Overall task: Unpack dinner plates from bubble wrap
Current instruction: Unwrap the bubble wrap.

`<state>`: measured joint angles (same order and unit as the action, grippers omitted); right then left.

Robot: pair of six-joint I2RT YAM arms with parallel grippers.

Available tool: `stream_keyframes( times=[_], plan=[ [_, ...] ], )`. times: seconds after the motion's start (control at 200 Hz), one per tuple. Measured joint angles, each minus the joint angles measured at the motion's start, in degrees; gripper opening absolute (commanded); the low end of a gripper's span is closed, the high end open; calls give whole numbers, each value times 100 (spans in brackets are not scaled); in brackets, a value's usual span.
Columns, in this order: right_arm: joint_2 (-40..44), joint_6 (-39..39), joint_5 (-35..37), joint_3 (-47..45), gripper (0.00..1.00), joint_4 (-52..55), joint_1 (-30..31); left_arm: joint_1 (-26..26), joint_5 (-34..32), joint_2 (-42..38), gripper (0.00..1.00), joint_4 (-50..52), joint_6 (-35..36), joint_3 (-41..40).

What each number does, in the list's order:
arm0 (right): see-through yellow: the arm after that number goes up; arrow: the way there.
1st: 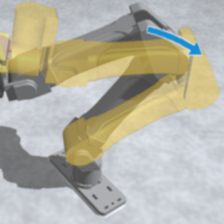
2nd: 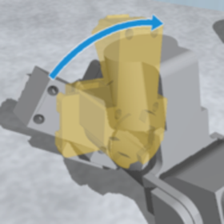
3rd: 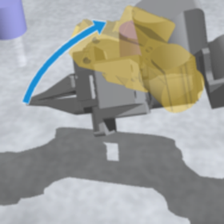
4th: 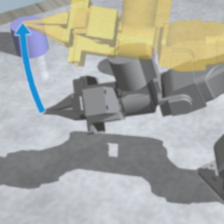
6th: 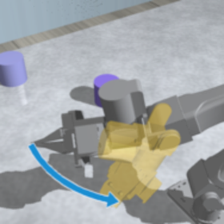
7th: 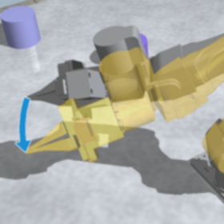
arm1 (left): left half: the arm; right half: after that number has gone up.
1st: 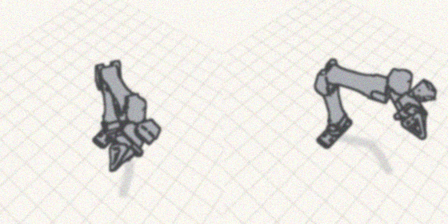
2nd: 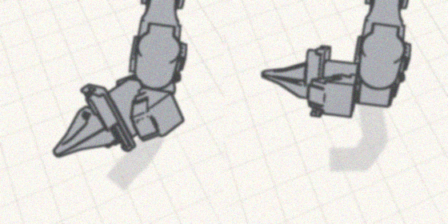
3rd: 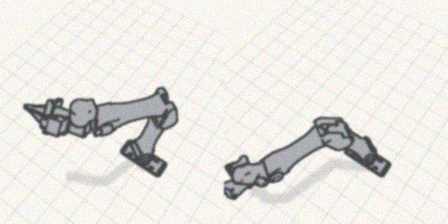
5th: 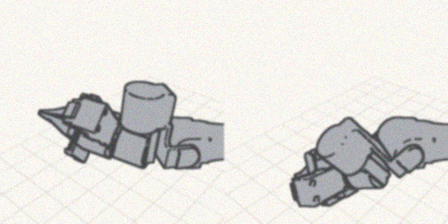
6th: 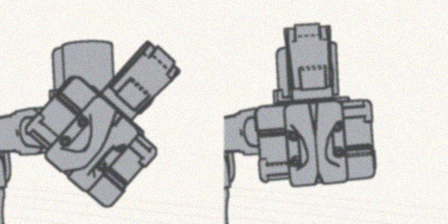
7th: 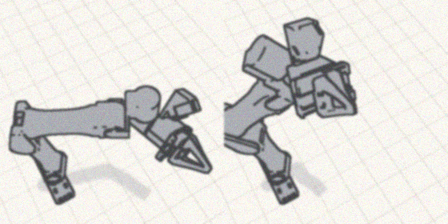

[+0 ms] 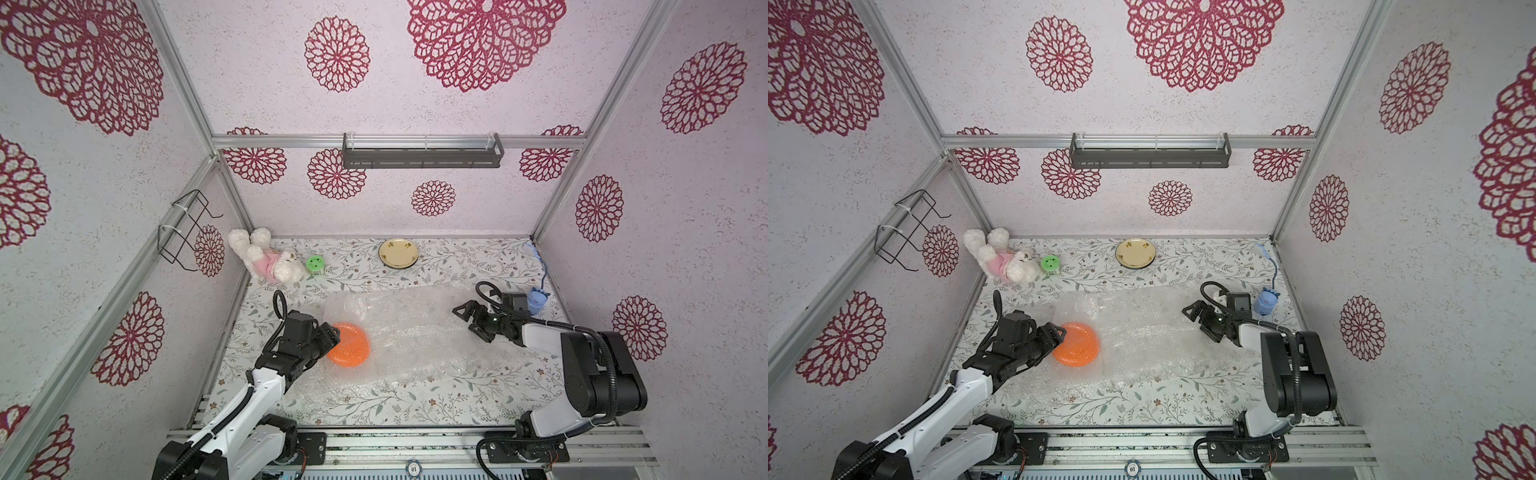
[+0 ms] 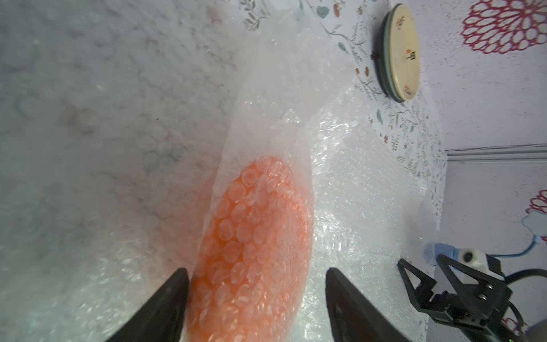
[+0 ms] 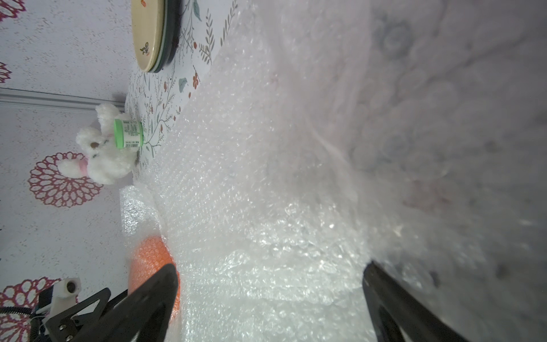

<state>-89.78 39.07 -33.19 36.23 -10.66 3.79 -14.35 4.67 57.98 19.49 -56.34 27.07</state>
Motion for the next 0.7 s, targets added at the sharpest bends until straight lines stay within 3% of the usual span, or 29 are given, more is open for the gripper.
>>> stream_keyframes(
  times=[0.245, 0.45, 0.7],
  plan=[
    [98, -48, 177, 35, 99, 201, 4, 7, -468, 42, 80, 837, 195, 483],
    [678, -251, 920, 42, 99, 1014, 142, -90, -22, 55, 81, 826, 348, 654],
    [1735, -761, 1646, 817, 99, 1775, 1283, -522, 289, 892, 80, 595, 433, 833]
  ],
)
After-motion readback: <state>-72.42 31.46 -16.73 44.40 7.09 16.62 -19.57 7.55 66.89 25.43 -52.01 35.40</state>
